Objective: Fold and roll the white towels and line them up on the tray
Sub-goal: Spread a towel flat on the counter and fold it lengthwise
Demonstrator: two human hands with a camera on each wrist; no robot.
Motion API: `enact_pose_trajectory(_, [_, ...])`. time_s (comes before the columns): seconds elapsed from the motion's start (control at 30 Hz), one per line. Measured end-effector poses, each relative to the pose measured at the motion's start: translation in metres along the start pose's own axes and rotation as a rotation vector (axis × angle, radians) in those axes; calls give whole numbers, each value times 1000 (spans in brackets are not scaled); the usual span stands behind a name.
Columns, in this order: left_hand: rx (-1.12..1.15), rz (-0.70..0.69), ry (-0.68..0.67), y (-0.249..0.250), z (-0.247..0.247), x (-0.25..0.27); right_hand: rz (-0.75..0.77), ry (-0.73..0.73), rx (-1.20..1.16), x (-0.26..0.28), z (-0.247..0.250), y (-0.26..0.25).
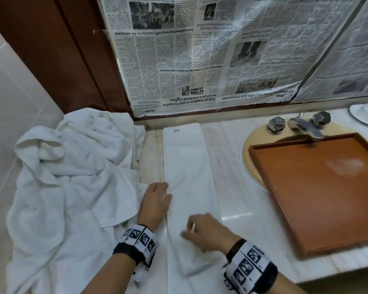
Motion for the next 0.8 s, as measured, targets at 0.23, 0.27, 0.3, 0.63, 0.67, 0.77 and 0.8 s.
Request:
enact_pose_trajectory(0.23, [-376, 76, -221, 11, -34, -33, 207, 358, 441, -81, 58, 7])
enact_pose_trajectory(0.27, [-408, 89, -223, 11, -36, -36, 218, 334, 490, -91, 56, 12])
enact_pose_trajectory(0.3, [-420, 107, -200, 8, -36, -40, 211, 323, 522, -98, 57, 18])
enact_pose_trajectory(0.63, [-299, 182, -103, -9, -25, -67, 84, 428, 397, -105, 111, 49])
enact_pose_trajectory(0.67, [-300, 160, -80, 4, -27, -70, 155, 400, 424, -112, 104, 36])
enact_pose_trajectory(0.77, [-328, 168, -106, 23, -35, -84, 195, 373, 447, -131, 102, 23])
enact_pose_trajectory(0.8, [-323, 213, -120, 15, -35, -89, 159, 380, 437, -137, 109, 29])
Point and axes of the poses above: each hand's wrist, its own x-axis away from the middle knuckle, its own z-axis out of the back of the hand, y = z × x, the point moved 8 cm from there along -x, towards the middle knuckle, and after that the axes turned 12 degrees about -y, right-handed, at the moved point
